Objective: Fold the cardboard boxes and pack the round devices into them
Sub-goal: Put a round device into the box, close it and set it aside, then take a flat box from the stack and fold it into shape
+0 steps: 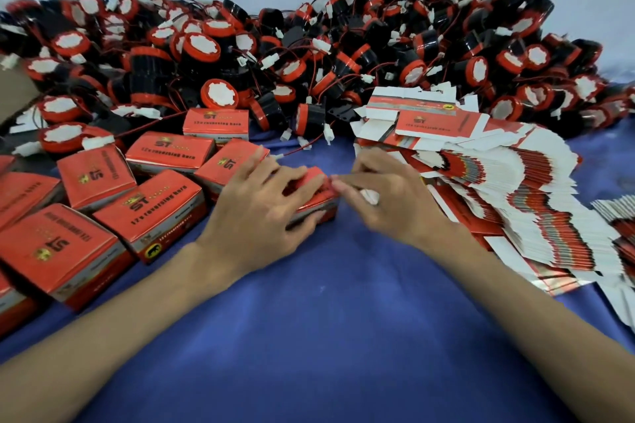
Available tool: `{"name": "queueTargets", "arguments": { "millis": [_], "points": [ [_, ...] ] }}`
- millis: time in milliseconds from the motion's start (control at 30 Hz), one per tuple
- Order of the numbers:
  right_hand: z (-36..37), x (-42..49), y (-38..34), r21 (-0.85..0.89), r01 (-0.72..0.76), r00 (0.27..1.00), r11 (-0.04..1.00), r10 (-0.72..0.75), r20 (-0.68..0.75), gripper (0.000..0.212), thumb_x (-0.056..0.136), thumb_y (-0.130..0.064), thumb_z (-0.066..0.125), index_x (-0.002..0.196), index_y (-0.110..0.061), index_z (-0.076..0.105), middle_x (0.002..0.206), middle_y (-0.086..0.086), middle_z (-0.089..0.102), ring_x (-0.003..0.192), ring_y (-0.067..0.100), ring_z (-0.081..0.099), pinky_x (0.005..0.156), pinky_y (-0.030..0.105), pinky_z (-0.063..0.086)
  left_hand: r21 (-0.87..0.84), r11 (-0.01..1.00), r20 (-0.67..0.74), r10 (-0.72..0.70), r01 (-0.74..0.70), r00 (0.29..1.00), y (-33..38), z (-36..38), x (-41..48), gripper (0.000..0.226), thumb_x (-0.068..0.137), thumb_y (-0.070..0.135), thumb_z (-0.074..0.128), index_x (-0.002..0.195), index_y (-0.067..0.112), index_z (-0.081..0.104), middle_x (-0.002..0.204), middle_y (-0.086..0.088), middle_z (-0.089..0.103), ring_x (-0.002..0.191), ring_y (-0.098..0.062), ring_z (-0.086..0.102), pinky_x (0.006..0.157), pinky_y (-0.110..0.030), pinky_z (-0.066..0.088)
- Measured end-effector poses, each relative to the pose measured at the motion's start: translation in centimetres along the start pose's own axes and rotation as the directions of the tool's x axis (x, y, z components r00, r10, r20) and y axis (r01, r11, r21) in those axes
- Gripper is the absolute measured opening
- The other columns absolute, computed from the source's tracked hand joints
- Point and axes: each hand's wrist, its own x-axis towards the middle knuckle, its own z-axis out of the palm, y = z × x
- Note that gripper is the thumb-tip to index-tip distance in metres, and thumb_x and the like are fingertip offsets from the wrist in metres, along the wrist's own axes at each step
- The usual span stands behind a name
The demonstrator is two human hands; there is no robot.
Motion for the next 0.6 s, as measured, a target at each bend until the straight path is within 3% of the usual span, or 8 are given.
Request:
{"name": "queueTargets", "arguments": {
  "millis": [100,167,200,267,367,467,533,600],
  "points": [
    [-0.9,2.0,2.3,-0.358,-0.263,0.963,0.896,0.222,-0.152,0.033,0.088,-0.023,0.061,0.114,-0.002,0.066,0.115,0.023,0.059,0.105,0.038,0.057,0.085,0.050,0.048,0.155,0.986,0.000,-0.069,0.068,0.998,0.3,0.1,0.1,0.030,0.087,0.033,0.059,0.109,0.019,0.071,0.092,-0.016,0.064,0.085,-0.035,0.061,0.098,-0.058,0.042],
    [-1.8,2.9,4.0,-0.566,-0.454,0.838,0.688,0.545,-0.010,0.061,0.091,-0.037,0.055,0.140,-0.003,0.041,0.149,0.025,0.031,0.140,0.036,0.028,0.109,0.053,0.028,0.256,0.960,0.020,-0.125,0.116,0.992,0.2,0.1,0.0,0.026,0.086,0.025,0.061,0.109,0.019,0.071,0.095,-0.016,0.062,0.088,-0.035,0.059,0.098,-0.061,0.041],
    [-1.8,3.0,4.6,-0.619,-0.491,0.755,0.613,0.654,0.049,0.070,0.094,-0.044,0.049,0.146,-0.002,0.029,0.154,0.023,0.023,0.145,0.033,0.018,0.114,0.053,0.019,0.294,0.949,0.027,-0.123,0.110,0.992,0.1,0.2,-0.2,0.026,0.082,0.017,0.065,0.108,0.016,0.072,0.099,-0.017,0.063,0.091,-0.035,0.060,0.098,-0.064,0.039],
    [-1.3,2.7,4.6,-0.667,-0.491,0.666,0.561,0.735,0.128,0.072,0.097,-0.048,0.040,0.147,0.002,0.023,0.152,0.020,0.031,0.143,0.029,0.025,0.117,0.051,0.012,0.338,0.939,0.061,-0.090,0.064,0.994,0.0,0.4,-0.2,0.035,0.069,0.004,0.075,0.103,0.009,0.074,0.112,-0.020,0.064,0.103,-0.037,0.062,0.099,-0.071,0.035],
    [-0.2,2.1,3.1,-0.737,-0.335,0.803,0.587,0.587,0.103,0.043,0.093,-0.025,0.051,0.128,0.000,0.047,0.117,0.014,0.063,0.109,0.030,0.061,0.115,0.045,0.019,0.300,0.949,0.030,0.087,-0.092,0.996,0.4,0.2,0.1,0.026,0.073,-0.001,0.070,0.098,0.003,0.074,0.121,-0.022,0.064,0.114,-0.035,0.061,0.102,-0.061,0.040],
    [-0.3,1.6,1.7,-0.755,-0.229,0.914,0.615,0.402,0.050,0.013,0.077,-0.005,0.061,0.088,-0.006,0.068,0.073,0.009,0.069,0.070,0.028,0.068,0.108,0.040,0.036,-0.090,0.961,-0.083,0.253,-0.260,0.964,1.5,-0.3,0.1,0.021,0.088,-0.003,0.053,0.084,0.001,0.073,0.114,-0.015,0.069,0.102,-0.030,0.068,0.077,-0.041,0.059],
    [-0.4,1.4,0.8,-0.690,-0.193,0.975,0.698,0.217,-0.054,0.014,0.072,0.000,0.062,0.076,-0.010,0.071,0.060,0.005,0.066,0.058,0.025,0.066,0.101,0.039,0.044,-0.367,0.907,-0.059,0.196,-0.204,0.979,1.9,-0.5,0.0,0.022,0.085,0.002,0.051,0.088,0.001,0.073,0.110,-0.014,0.069,0.092,-0.026,0.069,0.068,-0.034,0.057],
    [-0.5,1.1,-0.5,-0.568,-0.102,0.967,0.817,-0.052,-0.248,0.022,0.079,0.006,0.057,0.078,-0.009,0.073,0.067,0.002,0.070,0.063,0.021,0.068,0.095,0.038,0.047,-0.552,0.833,0.053,-0.004,0.033,0.999,2.1,-0.5,-0.1,0.029,0.089,0.015,0.051,0.104,-0.001,0.070,0.110,-0.012,0.068,0.093,-0.022,0.067,0.080,-0.025,0.052]
  ]
}}
